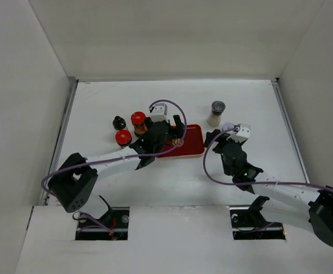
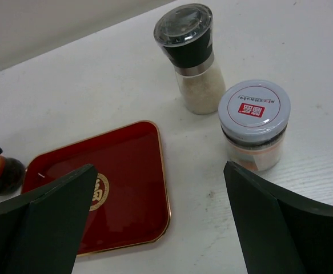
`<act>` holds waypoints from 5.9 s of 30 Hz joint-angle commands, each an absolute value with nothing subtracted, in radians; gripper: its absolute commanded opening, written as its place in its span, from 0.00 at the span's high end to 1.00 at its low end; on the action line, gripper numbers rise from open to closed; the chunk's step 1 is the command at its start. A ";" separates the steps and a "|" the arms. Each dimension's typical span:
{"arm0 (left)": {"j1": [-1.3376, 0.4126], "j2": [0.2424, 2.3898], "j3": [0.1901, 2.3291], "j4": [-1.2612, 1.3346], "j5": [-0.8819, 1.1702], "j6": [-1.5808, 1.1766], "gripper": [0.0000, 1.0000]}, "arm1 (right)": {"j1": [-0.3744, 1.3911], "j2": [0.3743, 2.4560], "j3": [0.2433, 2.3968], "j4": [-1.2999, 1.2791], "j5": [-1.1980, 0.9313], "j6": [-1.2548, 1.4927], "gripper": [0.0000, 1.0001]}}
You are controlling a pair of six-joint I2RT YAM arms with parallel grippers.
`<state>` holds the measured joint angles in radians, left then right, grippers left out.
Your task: Organize the condiment bottles
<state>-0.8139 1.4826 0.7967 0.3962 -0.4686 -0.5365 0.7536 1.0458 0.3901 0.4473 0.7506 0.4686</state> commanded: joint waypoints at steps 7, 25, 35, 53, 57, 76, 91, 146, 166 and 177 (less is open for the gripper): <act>-0.825 1.218 0.758 0.344 -0.704 -0.463 0.00 | 0.815 1.037 0.408 0.451 0.721 0.500 0.00; -0.651 0.824 0.621 -0.095 -0.816 -0.492 0.51 | 0.857 1.072 0.391 0.568 0.555 0.445 0.74; -0.598 0.955 0.612 -0.118 -0.684 -0.528 0.05 | 0.857 1.075 0.387 0.583 0.572 0.425 0.24; -0.556 1.094 0.592 -0.061 -0.715 -0.560 0.18 | 0.852 1.131 0.403 0.577 0.545 0.431 0.13; -0.545 1.108 0.595 -0.049 -0.716 -0.552 0.31 | 0.843 1.120 0.388 0.589 0.546 0.442 0.12; -0.826 1.161 0.906 0.088 -0.619 -0.503 0.71 | 0.809 0.826 0.319 0.477 0.738 0.491 0.80; -0.838 1.821 1.379 0.288 -0.391 -0.448 0.73 | 0.722 0.729 0.272 0.423 0.736 0.558 0.75; -0.535 1.509 0.925 0.144 -0.620 -0.453 0.16 | 0.705 0.859 0.287 0.508 0.635 0.551 0.15; -0.735 1.390 1.023 0.225 -0.670 -0.304 0.70 | 0.706 0.888 0.285 0.537 0.630 0.552 0.15; -0.778 1.546 1.071 0.273 -0.635 -0.314 0.70 | 0.702 0.876 0.285 0.532 0.621 0.549 0.15</act>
